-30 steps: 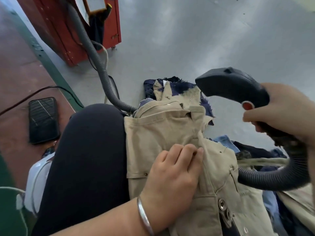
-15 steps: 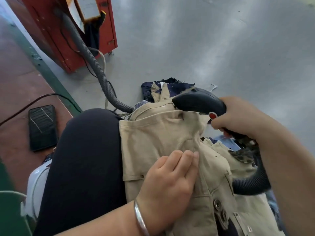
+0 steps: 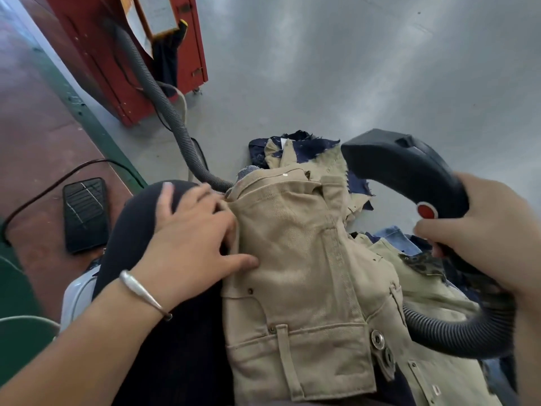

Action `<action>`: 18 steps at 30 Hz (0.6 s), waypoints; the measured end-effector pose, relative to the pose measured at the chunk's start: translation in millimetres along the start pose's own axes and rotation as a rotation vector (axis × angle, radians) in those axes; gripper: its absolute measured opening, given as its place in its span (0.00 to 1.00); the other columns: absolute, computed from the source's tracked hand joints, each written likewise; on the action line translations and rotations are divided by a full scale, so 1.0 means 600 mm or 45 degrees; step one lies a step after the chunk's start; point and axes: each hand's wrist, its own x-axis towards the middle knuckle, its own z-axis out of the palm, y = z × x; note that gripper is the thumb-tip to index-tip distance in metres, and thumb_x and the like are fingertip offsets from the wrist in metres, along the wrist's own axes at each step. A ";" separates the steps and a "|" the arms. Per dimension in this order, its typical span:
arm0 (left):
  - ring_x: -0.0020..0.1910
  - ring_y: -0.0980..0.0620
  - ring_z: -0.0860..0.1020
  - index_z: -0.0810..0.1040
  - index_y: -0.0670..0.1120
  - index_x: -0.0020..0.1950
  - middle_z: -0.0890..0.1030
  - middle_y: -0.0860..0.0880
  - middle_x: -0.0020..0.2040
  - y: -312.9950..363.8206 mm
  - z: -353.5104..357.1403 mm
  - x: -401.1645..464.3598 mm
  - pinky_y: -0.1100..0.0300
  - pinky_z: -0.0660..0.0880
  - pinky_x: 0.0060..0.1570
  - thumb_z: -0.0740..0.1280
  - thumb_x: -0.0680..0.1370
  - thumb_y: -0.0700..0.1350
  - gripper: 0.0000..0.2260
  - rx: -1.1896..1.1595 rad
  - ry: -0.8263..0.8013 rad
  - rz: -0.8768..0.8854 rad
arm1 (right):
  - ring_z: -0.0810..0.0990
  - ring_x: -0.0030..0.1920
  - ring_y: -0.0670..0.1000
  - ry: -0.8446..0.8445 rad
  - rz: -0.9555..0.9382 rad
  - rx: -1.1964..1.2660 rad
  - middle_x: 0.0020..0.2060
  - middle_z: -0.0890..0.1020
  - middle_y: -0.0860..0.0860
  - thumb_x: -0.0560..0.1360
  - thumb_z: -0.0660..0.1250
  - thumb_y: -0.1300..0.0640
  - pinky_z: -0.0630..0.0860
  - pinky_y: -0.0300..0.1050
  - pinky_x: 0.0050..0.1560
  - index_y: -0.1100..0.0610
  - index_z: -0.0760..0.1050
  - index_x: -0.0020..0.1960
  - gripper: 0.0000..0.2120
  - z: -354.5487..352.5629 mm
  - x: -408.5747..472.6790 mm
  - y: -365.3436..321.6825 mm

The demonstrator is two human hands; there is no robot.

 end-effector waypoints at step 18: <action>0.49 0.64 0.77 0.75 0.58 0.61 0.77 0.63 0.54 -0.010 0.045 -0.123 0.71 0.70 0.50 0.61 0.77 0.48 0.13 -0.888 0.864 -0.091 | 0.75 0.17 0.44 -0.058 -0.098 -0.021 0.23 0.80 0.44 0.63 0.73 0.59 0.68 0.35 0.16 0.35 0.73 0.44 0.21 -0.025 -0.056 -0.020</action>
